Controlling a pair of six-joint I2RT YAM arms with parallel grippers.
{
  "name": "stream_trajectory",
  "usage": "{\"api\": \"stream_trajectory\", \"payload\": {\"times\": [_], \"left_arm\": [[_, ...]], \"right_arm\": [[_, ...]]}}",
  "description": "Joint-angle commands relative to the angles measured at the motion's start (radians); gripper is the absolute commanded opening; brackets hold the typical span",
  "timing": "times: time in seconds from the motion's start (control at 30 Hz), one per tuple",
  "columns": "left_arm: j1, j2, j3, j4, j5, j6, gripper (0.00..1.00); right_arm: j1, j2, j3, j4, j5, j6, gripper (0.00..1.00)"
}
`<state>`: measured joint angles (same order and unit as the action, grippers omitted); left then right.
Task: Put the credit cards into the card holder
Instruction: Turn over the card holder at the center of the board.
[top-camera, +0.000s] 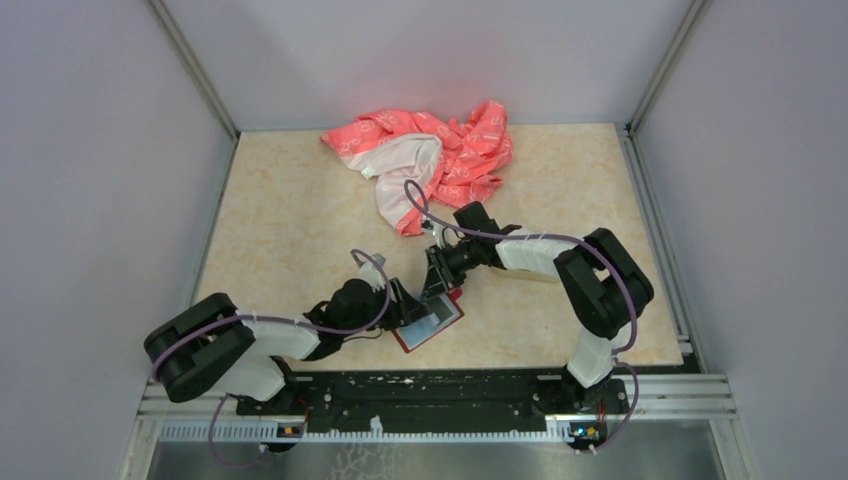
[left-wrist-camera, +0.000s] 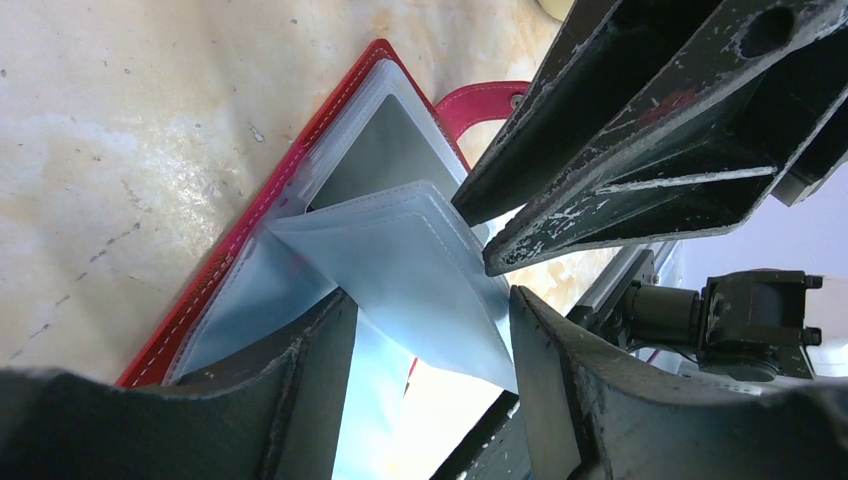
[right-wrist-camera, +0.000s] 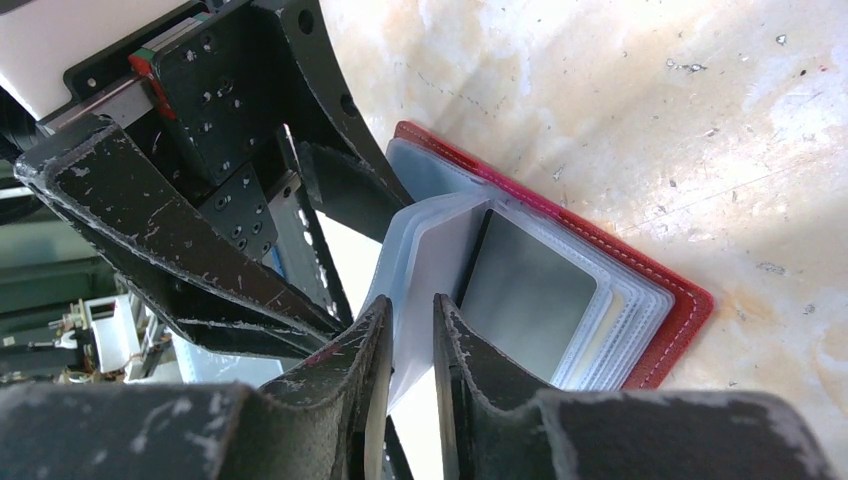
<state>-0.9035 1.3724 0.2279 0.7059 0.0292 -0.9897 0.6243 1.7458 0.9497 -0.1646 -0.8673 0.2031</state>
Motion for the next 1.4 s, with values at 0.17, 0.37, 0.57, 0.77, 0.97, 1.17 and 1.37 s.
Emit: {"api": "stream_trajectory", "payload": {"times": [0.17,0.37,0.57,0.77,0.97,1.17,1.37], "left_arm": [[-0.006,-0.014,-0.05,0.047,0.016,0.028,0.64],[-0.006,0.0,-0.071,0.107,0.036,0.032,0.67],[-0.006,0.013,-0.074,0.127,0.042,0.034,0.68],[-0.005,0.007,-0.092,0.168,0.047,0.037,0.69],[-0.003,-0.002,-0.108,0.182,0.049,0.037,0.69],[0.0,0.002,-0.11,0.187,0.054,0.039,0.69],[0.005,0.008,-0.111,0.19,0.057,0.039,0.69]], "right_arm": [[0.0,0.011,0.016,0.017,-0.014,-0.017,0.25],[0.0,0.012,0.018,0.013,-0.02,-0.025,0.26],[0.0,0.014,0.018,0.009,-0.022,-0.031,0.27],[0.0,0.02,0.022,0.002,-0.018,-0.038,0.27],[0.0,0.021,0.03,-0.018,0.0,-0.062,0.27],[0.002,0.014,0.037,-0.048,0.048,-0.1,0.26],[0.003,0.007,0.069,-0.1,0.05,-0.17,0.25]]}}
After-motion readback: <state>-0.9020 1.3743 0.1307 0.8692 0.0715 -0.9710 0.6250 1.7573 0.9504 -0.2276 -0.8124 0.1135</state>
